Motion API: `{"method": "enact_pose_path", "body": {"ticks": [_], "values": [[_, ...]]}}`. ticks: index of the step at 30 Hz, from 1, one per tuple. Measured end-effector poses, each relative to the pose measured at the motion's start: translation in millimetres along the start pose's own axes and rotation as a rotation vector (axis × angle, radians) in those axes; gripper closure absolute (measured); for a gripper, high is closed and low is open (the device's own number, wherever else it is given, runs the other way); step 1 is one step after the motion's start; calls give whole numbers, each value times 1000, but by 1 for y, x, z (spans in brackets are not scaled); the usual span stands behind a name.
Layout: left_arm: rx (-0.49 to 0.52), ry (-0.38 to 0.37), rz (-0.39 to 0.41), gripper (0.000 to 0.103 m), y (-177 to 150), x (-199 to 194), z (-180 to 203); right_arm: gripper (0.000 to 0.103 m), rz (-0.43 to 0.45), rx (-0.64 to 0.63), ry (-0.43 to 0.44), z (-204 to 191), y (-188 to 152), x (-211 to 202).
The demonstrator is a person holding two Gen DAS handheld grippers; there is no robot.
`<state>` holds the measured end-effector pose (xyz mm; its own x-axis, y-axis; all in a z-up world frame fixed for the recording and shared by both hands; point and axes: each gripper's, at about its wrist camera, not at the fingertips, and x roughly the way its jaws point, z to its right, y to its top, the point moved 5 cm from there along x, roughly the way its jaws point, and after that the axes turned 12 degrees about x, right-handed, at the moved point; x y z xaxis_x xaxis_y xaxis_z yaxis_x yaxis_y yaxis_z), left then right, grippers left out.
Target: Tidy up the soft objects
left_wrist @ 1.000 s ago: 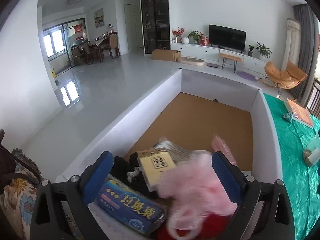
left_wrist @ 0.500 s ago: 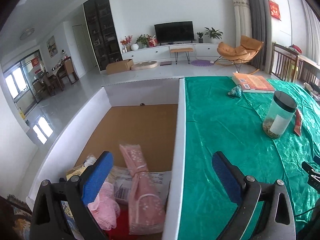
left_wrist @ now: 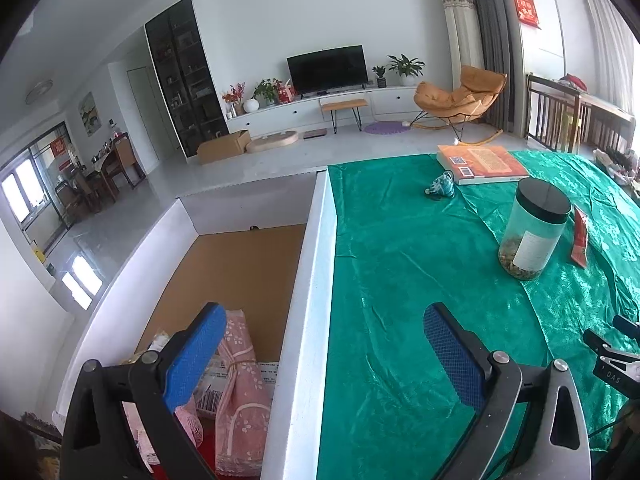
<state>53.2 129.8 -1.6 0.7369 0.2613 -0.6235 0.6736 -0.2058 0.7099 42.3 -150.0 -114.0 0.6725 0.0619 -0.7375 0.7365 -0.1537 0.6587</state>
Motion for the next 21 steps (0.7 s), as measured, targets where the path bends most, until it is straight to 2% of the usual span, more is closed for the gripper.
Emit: {"method": "enact_pose_path", "body": {"ticks": [3,5,10,13,16,19,21], "values": [[-3,-17,1,4,2,1,5,24,0,3,-5,1,-1,0],[-15,-56,-4,4,3,3,11,24,-1,10,-16,2,0,1],[-41,-254,-69,2,-2,29,53,24,-20,53,-46,13,0,6],[-57,-330,-142,2,-10,63,79,24,-31,82,-43,19,1,8],[-137,-369,-221,2,-16,111,98,24,-35,98,-34,21,1,8],[-207,-384,-260,3,-12,153,110,24,-39,108,-27,22,0,9],[-225,-403,-260,1,-1,176,118,24,-47,117,-22,24,0,10]]}}
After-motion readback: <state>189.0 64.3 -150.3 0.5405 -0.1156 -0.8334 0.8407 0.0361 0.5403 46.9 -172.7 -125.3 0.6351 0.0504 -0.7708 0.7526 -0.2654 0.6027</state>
